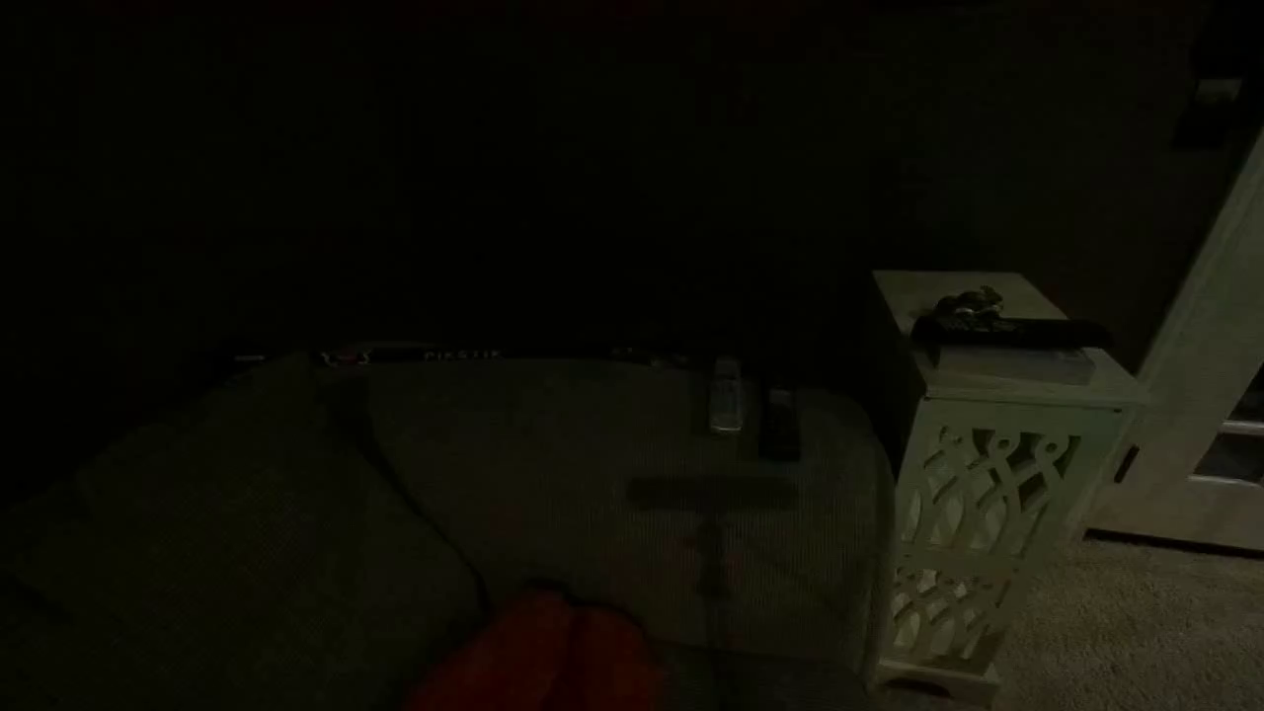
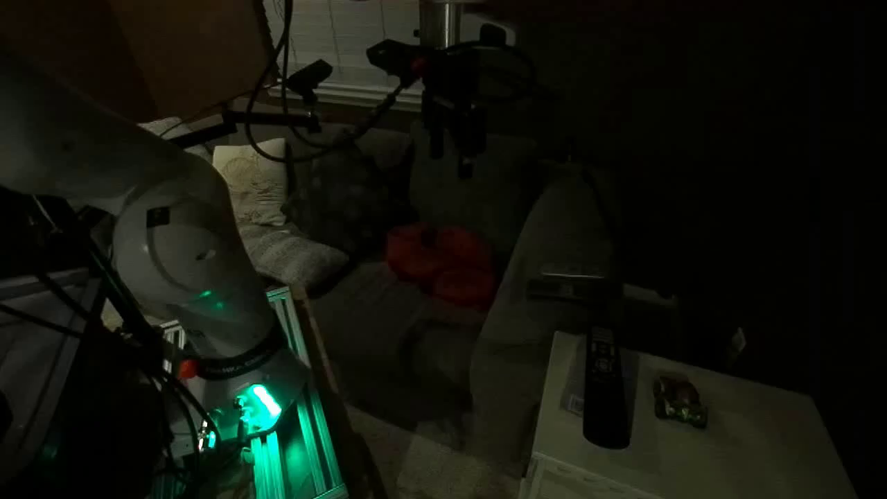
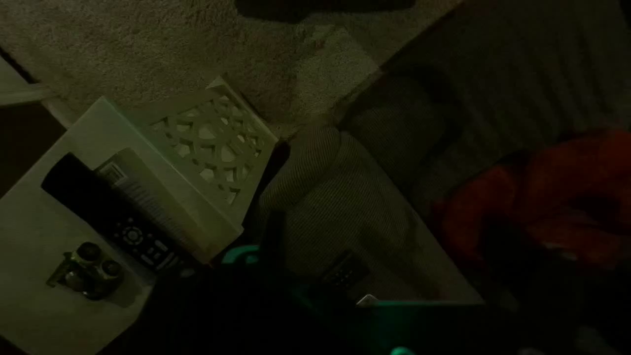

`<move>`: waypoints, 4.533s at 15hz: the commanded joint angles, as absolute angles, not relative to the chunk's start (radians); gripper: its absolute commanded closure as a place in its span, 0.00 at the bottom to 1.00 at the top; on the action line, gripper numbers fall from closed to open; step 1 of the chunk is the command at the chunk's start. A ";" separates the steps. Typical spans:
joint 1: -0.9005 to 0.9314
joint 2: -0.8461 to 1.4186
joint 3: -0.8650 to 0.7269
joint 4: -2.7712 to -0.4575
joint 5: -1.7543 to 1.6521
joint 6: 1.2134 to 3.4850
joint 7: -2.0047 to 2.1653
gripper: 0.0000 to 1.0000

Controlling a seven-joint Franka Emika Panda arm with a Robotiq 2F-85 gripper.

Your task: Put the remote controller on the side table

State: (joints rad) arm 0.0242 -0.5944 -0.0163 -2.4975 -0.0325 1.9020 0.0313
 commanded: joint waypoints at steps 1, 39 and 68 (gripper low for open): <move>0.014 -0.594 -0.007 -2.496 -0.027 1.900 0.027 0.00; 0.117 0.472 -0.017 -1.967 -0.295 2.315 1.227 0.00; 0.066 0.738 -0.088 -1.790 0.187 2.638 0.809 0.00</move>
